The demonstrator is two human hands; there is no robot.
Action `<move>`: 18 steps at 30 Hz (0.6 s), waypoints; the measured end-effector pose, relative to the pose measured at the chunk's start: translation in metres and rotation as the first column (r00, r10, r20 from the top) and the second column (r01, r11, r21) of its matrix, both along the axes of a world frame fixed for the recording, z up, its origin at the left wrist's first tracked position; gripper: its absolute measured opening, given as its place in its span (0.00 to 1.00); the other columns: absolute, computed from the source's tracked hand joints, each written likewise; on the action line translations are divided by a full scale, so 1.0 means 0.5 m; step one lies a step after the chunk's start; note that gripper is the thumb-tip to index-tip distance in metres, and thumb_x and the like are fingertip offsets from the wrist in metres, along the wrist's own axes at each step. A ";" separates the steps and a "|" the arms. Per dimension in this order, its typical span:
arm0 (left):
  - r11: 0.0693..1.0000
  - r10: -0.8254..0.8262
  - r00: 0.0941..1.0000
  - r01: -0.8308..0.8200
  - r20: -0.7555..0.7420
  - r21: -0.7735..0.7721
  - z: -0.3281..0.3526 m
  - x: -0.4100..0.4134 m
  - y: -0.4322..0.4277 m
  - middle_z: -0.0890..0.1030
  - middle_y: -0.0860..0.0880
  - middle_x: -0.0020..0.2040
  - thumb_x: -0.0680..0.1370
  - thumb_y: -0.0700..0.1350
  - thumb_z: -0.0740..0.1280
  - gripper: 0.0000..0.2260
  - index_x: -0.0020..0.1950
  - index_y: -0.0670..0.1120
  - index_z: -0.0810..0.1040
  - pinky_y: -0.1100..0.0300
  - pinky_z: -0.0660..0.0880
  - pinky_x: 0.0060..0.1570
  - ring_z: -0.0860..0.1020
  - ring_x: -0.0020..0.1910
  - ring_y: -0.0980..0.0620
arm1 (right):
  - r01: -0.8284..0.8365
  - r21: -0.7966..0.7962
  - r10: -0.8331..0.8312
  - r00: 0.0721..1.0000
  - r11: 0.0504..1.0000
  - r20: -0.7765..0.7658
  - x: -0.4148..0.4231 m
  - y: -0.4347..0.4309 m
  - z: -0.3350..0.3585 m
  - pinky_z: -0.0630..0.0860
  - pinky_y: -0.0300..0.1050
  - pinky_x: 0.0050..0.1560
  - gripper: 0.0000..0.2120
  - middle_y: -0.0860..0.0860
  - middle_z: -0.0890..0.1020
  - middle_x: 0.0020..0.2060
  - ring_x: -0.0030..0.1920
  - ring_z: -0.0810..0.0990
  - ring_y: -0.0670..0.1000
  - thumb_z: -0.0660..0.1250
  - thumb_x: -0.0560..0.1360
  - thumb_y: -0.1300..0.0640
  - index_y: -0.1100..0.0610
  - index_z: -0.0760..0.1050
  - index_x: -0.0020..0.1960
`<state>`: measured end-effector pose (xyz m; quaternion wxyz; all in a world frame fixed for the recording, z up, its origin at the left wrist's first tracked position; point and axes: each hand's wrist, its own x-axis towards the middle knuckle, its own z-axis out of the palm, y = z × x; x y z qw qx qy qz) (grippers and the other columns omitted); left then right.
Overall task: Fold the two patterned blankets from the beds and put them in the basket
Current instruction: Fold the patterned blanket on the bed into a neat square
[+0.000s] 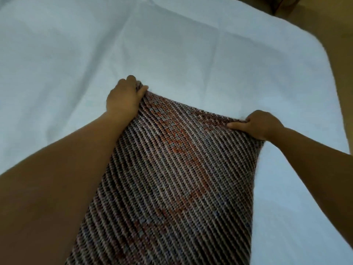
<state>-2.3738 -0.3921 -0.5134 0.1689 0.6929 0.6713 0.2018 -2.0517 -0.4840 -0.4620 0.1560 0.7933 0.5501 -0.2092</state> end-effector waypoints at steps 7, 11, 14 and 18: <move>0.981 -0.155 0.947 0.182 -0.282 0.071 0.031 0.073 -0.143 0.53 0.39 0.76 0.78 0.50 0.56 0.28 0.76 0.48 0.48 0.39 0.46 0.70 0.52 0.74 0.39 | -0.046 0.527 -0.033 0.990 0.849 0.140 -0.105 -0.112 -0.064 0.60 0.58 0.65 0.27 0.63 0.68 0.66 0.66 0.65 0.63 0.60 0.76 0.44 0.59 0.64 0.68; 0.943 -0.332 0.928 0.332 -0.169 -0.031 0.048 0.112 -0.371 0.54 0.45 0.77 0.79 0.53 0.53 0.28 0.76 0.49 0.48 0.46 0.40 0.70 0.49 0.75 0.44 | 0.011 0.498 0.003 1.000 0.867 -0.027 -0.194 -0.228 -0.073 0.42 0.58 0.72 0.28 0.59 0.53 0.75 0.75 0.49 0.58 0.55 0.78 0.48 0.56 0.54 0.75; 0.933 -0.351 0.924 0.331 -0.151 -0.143 0.046 0.118 -0.552 0.59 0.45 0.76 0.80 0.52 0.54 0.25 0.75 0.46 0.56 0.47 0.44 0.71 0.54 0.75 0.45 | 0.117 0.464 -0.045 0.986 0.878 -0.162 -0.228 -0.326 -0.070 0.43 0.57 0.73 0.27 0.58 0.53 0.76 0.75 0.48 0.57 0.56 0.77 0.47 0.56 0.58 0.73; 0.936 -0.302 0.948 0.276 -0.099 -0.217 0.062 0.126 -0.742 0.69 0.43 0.70 0.78 0.49 0.61 0.21 0.69 0.43 0.68 0.44 0.50 0.68 0.65 0.71 0.44 | 0.384 0.417 -0.226 0.897 0.824 -0.380 -0.218 -0.454 -0.042 0.57 0.56 0.70 0.32 0.60 0.60 0.72 0.71 0.59 0.60 0.63 0.74 0.47 0.57 0.56 0.73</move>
